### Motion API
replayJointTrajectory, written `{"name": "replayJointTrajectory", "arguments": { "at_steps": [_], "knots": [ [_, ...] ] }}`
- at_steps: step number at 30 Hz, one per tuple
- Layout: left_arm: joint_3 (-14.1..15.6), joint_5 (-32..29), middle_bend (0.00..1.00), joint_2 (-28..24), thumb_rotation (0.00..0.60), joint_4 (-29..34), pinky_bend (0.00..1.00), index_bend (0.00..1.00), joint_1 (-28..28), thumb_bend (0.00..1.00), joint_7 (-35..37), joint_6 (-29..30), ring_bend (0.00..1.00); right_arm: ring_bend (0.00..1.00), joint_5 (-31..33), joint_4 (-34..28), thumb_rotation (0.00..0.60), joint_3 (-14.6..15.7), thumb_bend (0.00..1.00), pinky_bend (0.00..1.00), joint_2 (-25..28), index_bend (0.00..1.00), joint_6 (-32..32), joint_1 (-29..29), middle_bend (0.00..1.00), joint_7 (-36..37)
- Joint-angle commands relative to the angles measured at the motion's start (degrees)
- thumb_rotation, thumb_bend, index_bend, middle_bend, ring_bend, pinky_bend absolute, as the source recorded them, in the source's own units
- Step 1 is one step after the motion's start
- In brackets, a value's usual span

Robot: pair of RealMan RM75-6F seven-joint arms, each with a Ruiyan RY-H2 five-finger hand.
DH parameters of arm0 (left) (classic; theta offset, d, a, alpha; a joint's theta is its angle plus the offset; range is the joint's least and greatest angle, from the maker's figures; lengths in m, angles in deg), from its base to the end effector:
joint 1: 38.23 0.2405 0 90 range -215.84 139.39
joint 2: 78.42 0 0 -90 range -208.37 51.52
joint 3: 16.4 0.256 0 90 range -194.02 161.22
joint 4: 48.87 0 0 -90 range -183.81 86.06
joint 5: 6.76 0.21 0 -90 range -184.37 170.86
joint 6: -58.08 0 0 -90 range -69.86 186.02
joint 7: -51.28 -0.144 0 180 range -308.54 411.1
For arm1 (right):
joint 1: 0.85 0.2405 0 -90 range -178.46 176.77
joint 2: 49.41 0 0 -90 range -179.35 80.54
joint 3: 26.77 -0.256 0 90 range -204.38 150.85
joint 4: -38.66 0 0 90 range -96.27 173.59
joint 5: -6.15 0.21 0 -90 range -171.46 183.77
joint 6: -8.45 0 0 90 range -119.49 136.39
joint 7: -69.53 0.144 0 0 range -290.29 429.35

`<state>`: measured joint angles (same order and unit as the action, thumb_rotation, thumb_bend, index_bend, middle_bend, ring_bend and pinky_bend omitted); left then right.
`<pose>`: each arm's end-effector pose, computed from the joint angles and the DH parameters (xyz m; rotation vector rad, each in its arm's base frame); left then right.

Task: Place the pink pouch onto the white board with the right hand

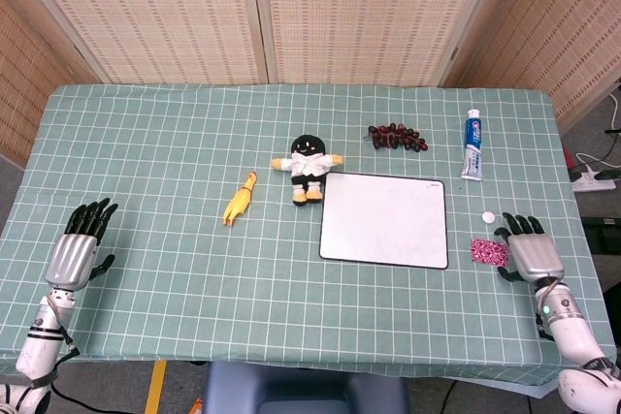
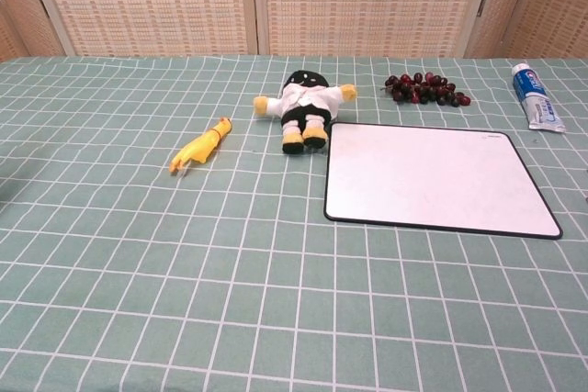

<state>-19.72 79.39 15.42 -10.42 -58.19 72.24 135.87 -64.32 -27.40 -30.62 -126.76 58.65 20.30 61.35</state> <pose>-0.3631 0.2898 0.0769 -1.5004 -0.7916 -0.9600 -0.3832 -0.2786 0.0834 1.6203 -1.0025 0.3686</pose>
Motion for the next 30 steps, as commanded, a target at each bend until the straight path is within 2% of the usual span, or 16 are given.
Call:
{"name": "replayJointTrajectory", "arguments": {
  "at_steps": [1,14,30],
  "knots": [
    [0.01,-0.01,0.00,0.01,0.600,-0.02,0.00,0.00,-0.03,0.22,0.03,-0.08,0.00,0.00,0.01,0.13,0.550,0.04,0.29,0.00,-0.02,0.28,-0.58,0.20,0.00,1.04],
    [-0.01,-0.10,0.00,-0.10,0.600,0.04,0.00,0.00,-0.16,0.22,0.62,-0.54,0.00,0.00,2.99,2.00,0.548,-0.49,0.29,0.00,-1.22,0.31,-3.53,1.68,0.00,-0.38],
    [0.16,0.13,0.00,-0.37,0.600,0.44,0.00,0.00,-0.10,0.22,1.00,-0.30,0.00,0.00,5.05,1.63,0.548,-0.35,0.29,0.00,-1.53,0.31,-4.12,2.08,0.00,-1.79]
  ]
}}
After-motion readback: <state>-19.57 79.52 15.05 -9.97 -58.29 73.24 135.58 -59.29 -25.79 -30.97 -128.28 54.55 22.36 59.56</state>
